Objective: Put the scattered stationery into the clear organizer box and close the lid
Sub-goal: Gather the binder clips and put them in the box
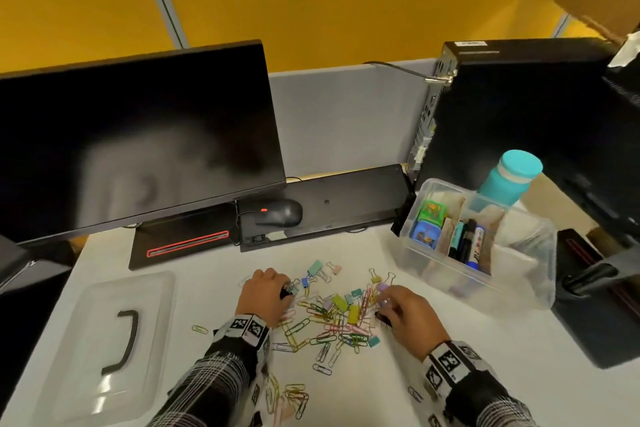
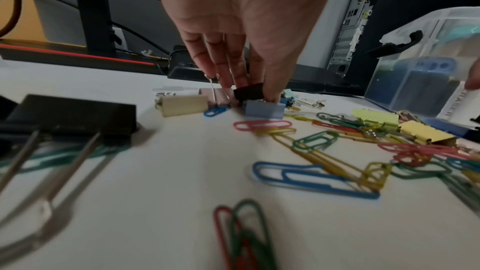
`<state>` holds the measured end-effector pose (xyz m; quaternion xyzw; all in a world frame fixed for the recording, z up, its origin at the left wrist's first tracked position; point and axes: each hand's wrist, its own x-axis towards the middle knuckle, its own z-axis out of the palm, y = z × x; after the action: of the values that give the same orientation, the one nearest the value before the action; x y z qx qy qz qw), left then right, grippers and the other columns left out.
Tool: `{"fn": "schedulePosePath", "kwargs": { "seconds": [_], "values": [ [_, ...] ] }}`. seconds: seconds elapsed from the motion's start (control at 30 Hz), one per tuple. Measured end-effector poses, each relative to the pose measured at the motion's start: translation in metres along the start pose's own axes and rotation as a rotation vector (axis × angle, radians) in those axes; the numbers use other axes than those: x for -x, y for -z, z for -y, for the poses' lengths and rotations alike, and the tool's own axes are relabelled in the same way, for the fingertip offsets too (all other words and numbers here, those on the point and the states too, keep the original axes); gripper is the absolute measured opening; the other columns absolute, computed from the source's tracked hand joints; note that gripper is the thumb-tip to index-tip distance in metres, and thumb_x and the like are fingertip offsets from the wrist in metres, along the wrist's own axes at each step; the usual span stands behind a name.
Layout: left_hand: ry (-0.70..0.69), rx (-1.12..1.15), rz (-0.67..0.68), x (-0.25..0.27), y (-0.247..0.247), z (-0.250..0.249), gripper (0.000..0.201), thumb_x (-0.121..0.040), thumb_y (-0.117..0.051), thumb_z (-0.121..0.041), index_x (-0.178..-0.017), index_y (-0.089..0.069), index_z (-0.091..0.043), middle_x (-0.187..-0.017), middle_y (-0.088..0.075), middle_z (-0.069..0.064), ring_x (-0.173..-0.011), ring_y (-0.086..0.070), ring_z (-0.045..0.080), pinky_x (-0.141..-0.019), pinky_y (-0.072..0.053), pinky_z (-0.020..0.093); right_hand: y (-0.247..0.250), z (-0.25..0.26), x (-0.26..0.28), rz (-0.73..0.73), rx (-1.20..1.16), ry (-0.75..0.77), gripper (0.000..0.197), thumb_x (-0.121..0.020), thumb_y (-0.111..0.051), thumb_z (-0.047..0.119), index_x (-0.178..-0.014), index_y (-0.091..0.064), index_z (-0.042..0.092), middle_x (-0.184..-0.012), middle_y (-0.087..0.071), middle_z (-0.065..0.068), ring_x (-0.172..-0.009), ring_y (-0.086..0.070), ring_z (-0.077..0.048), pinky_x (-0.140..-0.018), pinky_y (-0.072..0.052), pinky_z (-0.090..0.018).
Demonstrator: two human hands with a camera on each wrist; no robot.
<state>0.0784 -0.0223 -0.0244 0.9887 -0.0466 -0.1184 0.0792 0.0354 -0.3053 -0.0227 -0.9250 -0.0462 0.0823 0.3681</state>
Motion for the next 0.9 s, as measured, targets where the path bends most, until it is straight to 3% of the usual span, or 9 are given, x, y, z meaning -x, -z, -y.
{"fn": "schedulePosePath", "kwargs": {
  "seconds": [0.1,0.23,0.3,0.43,0.53,0.63,0.7,0.77,0.9],
  "values": [
    [-0.012,0.043,0.017,0.002,-0.002,0.007,0.04,-0.09,-0.051,-0.043,-0.127,-0.05,-0.029,-0.125,-0.053,-0.002,-0.113,-0.044,0.02,-0.098,-0.037,0.031,0.008,0.003,0.002,-0.111,-0.324,-0.138,0.017,-0.089,-0.059,0.007,-0.087,-0.066,0.023,-0.067,-0.062,0.022,-0.069,-0.059,0.005,-0.07,-0.043,-0.015],
    [0.022,0.058,0.024,0.008,-0.002,0.015,0.046,-0.088,-0.052,-0.045,-0.13,-0.046,-0.029,-0.128,-0.049,-0.001,-0.117,-0.043,0.021,-0.1,-0.036,0.033,0.01,0.009,0.004,-0.126,-0.857,-0.269,0.008,-0.086,-0.063,0.007,-0.092,-0.068,0.009,-0.071,-0.069,0.006,-0.068,-0.064,-0.01,-0.062,-0.049,-0.018],
    [0.029,0.04,0.031,0.01,-0.001,0.018,0.046,-0.088,-0.051,-0.048,-0.13,-0.046,-0.029,-0.127,-0.05,-0.002,-0.118,-0.043,0.02,-0.099,-0.036,0.033,0.006,0.008,0.006,-0.093,-1.07,-0.31,0.026,-0.077,-0.072,0.023,-0.098,-0.067,0.007,-0.088,-0.071,-0.013,-0.077,-0.063,-0.024,-0.068,-0.052,-0.025],
    [-0.003,0.11,0.01,0.014,0.001,0.021,0.047,-0.086,-0.057,-0.045,-0.13,-0.045,-0.032,-0.124,-0.05,-0.004,-0.116,-0.044,0.018,-0.1,-0.035,0.033,0.0,0.015,0.004,-0.091,-1.363,-0.338,0.047,-0.062,-0.082,0.03,-0.099,-0.068,0.005,-0.087,-0.068,-0.015,-0.07,-0.066,-0.02,-0.064,-0.058,-0.027],
    [-0.044,0.302,-0.027,0.022,0.004,0.024,0.05,-0.085,-0.063,-0.037,-0.131,-0.045,-0.031,-0.119,-0.044,-0.006,-0.111,-0.046,0.014,-0.1,-0.038,0.027,-0.001,0.029,0.0,-0.106,-1.585,-0.385,0.027,-0.086,-0.053,0.019,-0.105,-0.062,0.001,-0.076,-0.061,-0.012,-0.064,-0.061,-0.02,-0.059,-0.057,-0.029],
    [-0.067,0.423,-0.016,0.03,0.007,0.028,0.045,-0.084,-0.066,-0.035,-0.126,-0.05,-0.03,-0.114,-0.036,-0.008,-0.101,-0.05,0.009,-0.096,-0.045,0.022,-0.004,0.038,-0.006,-0.06,-1.65,-0.467,0.032,-0.093,-0.044,0.026,-0.097,-0.063,0.0,-0.071,-0.06,-0.013,-0.063,-0.06,-0.025,-0.056,-0.055,-0.029],
    [-0.051,0.481,-0.033,0.036,0.01,0.029,0.035,-0.082,-0.068,-0.036,-0.115,-0.056,-0.029,-0.111,-0.035,-0.008,-0.093,-0.053,0.008,-0.09,-0.049,0.019,-0.007,0.042,-0.013,-0.003,-1.517,-0.494,0.039,-0.095,-0.045,0.036,-0.081,-0.061,0.004,-0.065,-0.056,-0.011,-0.059,-0.055,-0.023,-0.052,-0.05,-0.027],
    [-0.013,0.538,-0.065,0.04,0.013,0.03,0.025,-0.082,-0.07,-0.027,-0.102,-0.055,-0.028,-0.109,-0.036,-0.007,-0.086,-0.054,0.007,-0.082,-0.049,0.013,-0.012,0.045,-0.02,0.075,-1.085,-0.425,0.037,-0.09,-0.056,0.038,-0.068,-0.053,0.009,-0.058,-0.051,-0.007,-0.052,-0.049,-0.018,-0.049,-0.044,-0.026],
    [0.048,0.623,-0.121,0.042,0.013,0.032,0.018,-0.087,-0.059,-0.01,-0.097,-0.05,-0.021,-0.108,-0.042,-0.002,-0.083,-0.052,0.007,-0.076,-0.047,0.013,-0.021,0.05,-0.031,0.211,0.032,-0.034,0.012,-0.091,-0.056,0.031,-0.093,-0.058,0.019,-0.066,-0.053,0.01,-0.061,-0.049,-0.008,-0.058,-0.039,-0.018]
  ]
}}
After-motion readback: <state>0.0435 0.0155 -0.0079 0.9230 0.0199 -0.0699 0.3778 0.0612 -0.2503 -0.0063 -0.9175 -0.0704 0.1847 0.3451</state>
